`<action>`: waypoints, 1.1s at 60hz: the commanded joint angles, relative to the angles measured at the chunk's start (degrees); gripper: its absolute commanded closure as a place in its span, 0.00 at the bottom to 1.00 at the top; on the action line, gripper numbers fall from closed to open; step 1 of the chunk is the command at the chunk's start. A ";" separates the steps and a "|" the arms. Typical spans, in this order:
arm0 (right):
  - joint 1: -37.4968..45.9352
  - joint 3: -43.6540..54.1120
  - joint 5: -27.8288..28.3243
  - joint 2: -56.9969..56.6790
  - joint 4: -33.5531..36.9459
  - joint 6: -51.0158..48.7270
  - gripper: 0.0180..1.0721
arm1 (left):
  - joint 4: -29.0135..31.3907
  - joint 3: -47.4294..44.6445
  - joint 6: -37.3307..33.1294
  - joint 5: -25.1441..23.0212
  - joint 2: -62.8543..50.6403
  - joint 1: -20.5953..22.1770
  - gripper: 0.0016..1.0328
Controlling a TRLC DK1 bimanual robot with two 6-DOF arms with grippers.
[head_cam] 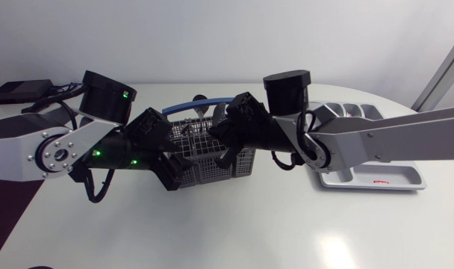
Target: Unload the cutlery basket into the drawer organizer.
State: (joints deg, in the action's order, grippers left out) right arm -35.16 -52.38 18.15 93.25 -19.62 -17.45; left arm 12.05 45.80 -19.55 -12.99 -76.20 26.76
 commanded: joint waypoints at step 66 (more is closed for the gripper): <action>-3.34 -3.25 -12.79 -11.95 15.40 9.19 0.93 | -0.36 2.10 -0.40 2.01 -3.16 2.15 0.16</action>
State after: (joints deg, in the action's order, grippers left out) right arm -38.15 -53.08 7.14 80.99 -5.23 -10.13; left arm 12.03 46.35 -19.55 -11.46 -78.43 28.34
